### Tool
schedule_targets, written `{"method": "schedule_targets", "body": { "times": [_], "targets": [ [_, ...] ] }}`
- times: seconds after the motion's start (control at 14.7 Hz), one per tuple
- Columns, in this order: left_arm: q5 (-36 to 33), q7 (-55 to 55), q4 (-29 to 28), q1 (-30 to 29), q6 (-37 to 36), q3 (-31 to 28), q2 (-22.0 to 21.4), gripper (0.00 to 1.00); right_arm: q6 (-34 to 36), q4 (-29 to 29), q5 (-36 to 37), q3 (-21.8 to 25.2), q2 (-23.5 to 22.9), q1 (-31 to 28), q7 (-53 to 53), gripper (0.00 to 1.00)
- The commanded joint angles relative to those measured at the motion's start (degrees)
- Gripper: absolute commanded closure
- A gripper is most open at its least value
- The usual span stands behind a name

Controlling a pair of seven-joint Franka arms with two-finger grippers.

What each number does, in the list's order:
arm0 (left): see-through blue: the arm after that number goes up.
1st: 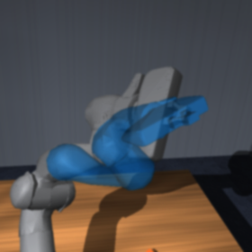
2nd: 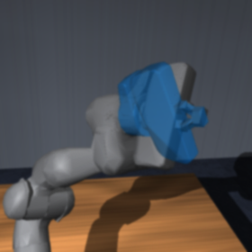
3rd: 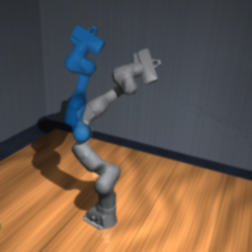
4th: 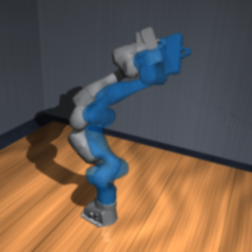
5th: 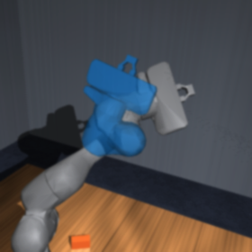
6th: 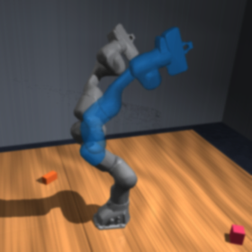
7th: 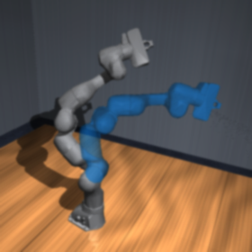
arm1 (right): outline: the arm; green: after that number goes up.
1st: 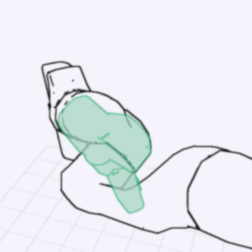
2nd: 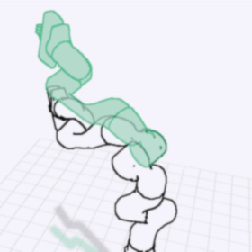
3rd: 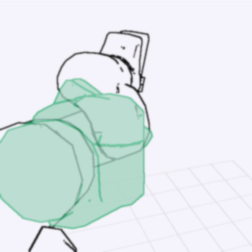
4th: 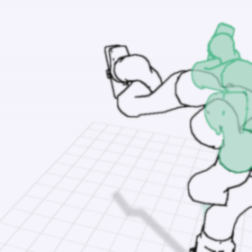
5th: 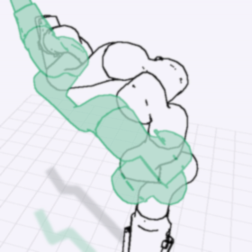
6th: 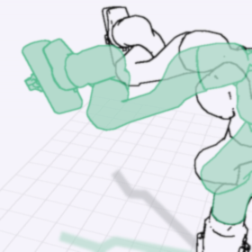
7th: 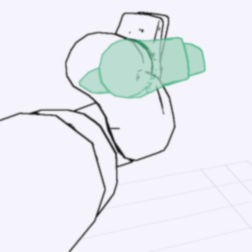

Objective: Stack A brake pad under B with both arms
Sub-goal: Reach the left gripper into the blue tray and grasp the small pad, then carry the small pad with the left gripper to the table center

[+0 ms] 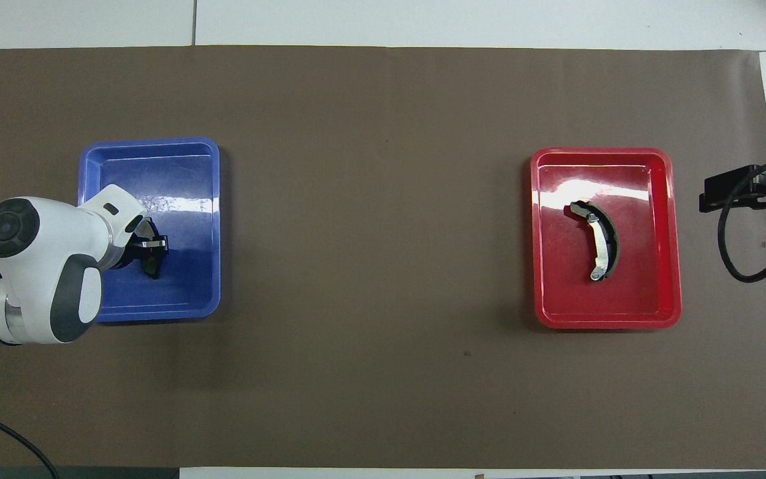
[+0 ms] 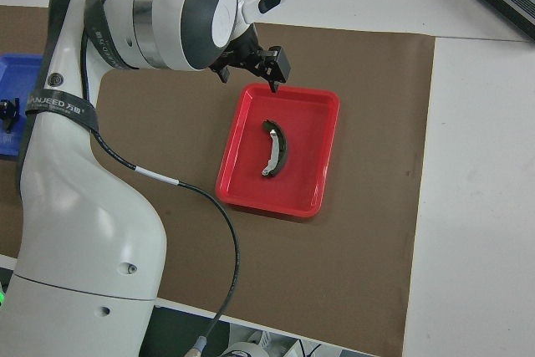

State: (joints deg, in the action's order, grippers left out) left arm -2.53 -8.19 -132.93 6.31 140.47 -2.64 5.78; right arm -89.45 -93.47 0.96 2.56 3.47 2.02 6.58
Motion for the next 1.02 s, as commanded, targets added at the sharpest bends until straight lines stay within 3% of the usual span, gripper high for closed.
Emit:
{"method": "schedule_targets", "body": {
  "times": [0.0, 0.2, 0.55, 0.95],
  "targets": [
    [-0.54, -2.36, -0.14, 0.46, -0.36, -0.08, -0.07, 0.97, -0.03, 0.49, -0.25, -0.28, -0.22, -0.61, 0.1, 0.0],
    [-0.54, -2.36, 2.84, 0.72, -5.45, -0.08, -1.04, 0.99, -0.03, 0.57, -0.25, -0.36, -0.22, -0.61, 0.1, 0.0],
    [-0.54, -4.46, 15.48, 5.81, -19.95, -0.08, -1.39, 0.99, -0.03, 0.49, -0.34, -0.28, -0.22, -0.61, 0.1, 0.0],
    [-0.54, -19.03, 15.86, 21.79, -15.24, 0.0, 0.79, 0.99, -0.03, 0.49, -0.34, -0.28, -0.22, -0.61, 0.19, 0.0]
  ]
}}
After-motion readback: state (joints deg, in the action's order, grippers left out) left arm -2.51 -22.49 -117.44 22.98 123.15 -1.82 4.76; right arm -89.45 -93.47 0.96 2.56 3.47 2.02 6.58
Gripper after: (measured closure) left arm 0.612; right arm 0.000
